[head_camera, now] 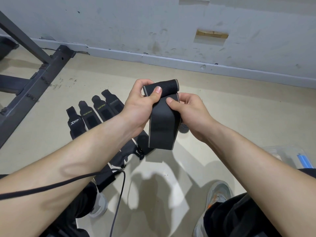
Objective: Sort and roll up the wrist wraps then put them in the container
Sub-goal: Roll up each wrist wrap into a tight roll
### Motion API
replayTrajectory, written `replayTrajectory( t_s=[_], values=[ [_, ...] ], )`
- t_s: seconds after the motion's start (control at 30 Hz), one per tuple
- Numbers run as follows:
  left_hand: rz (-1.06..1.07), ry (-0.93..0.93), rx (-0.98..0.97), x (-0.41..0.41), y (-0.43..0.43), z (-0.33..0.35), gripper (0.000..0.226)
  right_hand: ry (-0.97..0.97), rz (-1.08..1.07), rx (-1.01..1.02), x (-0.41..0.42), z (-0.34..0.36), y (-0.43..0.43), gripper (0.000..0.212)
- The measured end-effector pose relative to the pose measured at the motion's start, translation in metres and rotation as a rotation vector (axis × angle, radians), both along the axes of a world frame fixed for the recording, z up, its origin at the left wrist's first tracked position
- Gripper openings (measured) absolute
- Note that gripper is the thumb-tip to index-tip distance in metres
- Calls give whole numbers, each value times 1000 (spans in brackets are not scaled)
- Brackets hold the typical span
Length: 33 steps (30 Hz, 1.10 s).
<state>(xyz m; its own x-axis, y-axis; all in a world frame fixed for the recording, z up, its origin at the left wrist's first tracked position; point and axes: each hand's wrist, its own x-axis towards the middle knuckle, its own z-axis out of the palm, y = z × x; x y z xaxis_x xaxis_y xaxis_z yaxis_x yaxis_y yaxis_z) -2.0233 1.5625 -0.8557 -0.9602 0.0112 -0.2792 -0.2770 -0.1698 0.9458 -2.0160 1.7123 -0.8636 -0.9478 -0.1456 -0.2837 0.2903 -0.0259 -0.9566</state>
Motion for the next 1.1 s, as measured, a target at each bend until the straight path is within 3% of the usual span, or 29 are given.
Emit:
replayTrajectory(
  t_s=[0.17,0.33,0.43,0.53,0.7,0.9,1.1],
  values=[
    [-73,111,-122,1,-3,4,17,15,1,-23,-1,5,4,16],
    [-49,99,-185,-2,-5,6,24,-49,-9,-30,-7,4,6,10],
    [-46,89,-207,-2,-5,5,26,-120,18,-49,-8,5,7,22],
    [-72,84,-205,-1,-5,4,28,-53,30,-3,-8,-1,8,39],
    [-6,-116,17,2,-2,1,44,37,-19,20,-12,-14,9,31],
    [75,-196,79,6,5,-3,21,187,-92,2,-7,-18,1,15],
    [131,-278,190,11,12,0,13,258,-181,79,-2,-19,-3,14]
  ],
)
